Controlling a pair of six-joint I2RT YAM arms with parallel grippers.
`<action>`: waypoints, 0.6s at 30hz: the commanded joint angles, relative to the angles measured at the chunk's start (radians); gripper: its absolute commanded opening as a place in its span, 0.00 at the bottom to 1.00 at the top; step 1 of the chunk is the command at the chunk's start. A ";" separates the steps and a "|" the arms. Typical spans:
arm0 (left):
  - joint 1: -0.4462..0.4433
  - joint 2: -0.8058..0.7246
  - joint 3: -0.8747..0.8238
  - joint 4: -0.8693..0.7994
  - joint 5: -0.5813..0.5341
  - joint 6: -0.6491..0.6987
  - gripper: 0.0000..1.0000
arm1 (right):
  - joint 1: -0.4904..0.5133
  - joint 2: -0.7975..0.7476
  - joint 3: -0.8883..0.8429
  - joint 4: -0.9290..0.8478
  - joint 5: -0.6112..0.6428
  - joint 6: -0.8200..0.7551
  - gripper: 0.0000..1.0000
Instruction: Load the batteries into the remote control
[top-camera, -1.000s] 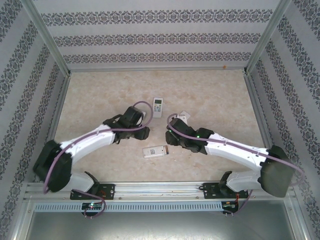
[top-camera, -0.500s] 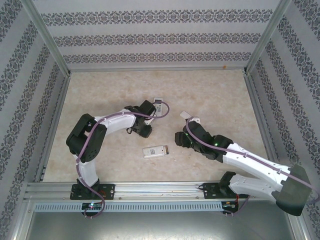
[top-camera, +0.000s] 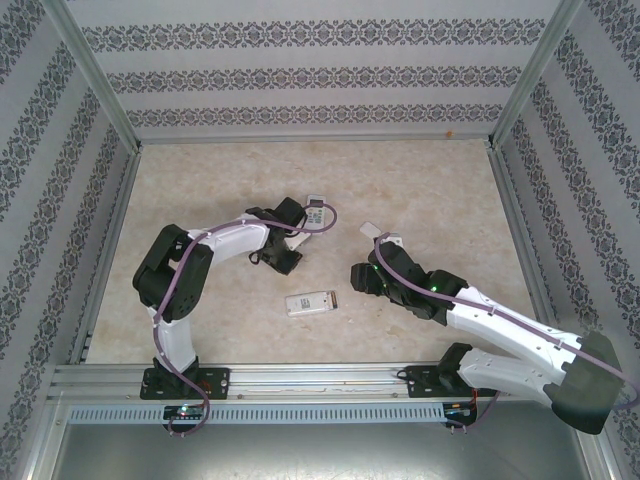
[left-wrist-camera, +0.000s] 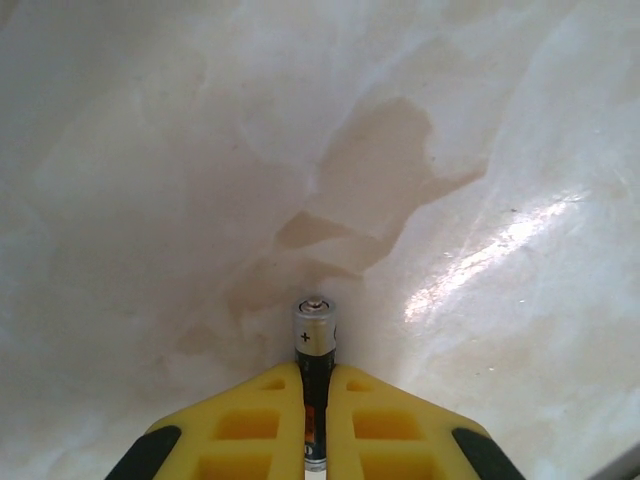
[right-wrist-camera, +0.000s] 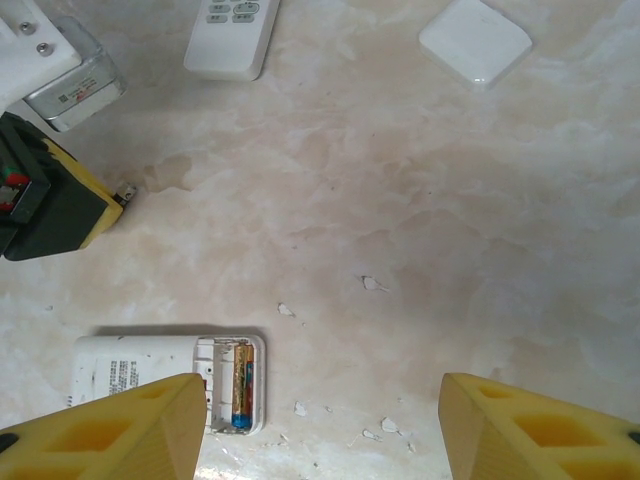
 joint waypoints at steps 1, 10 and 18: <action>0.013 -0.002 0.000 -0.046 0.033 0.058 0.11 | -0.022 -0.044 0.025 -0.027 -0.004 -0.012 0.64; -0.060 -0.258 -0.103 0.126 0.262 0.360 0.16 | -0.160 -0.199 -0.010 -0.042 -0.057 -0.026 0.68; -0.272 -0.272 -0.057 0.061 0.264 0.857 0.17 | -0.213 -0.287 0.013 -0.101 -0.073 -0.066 0.71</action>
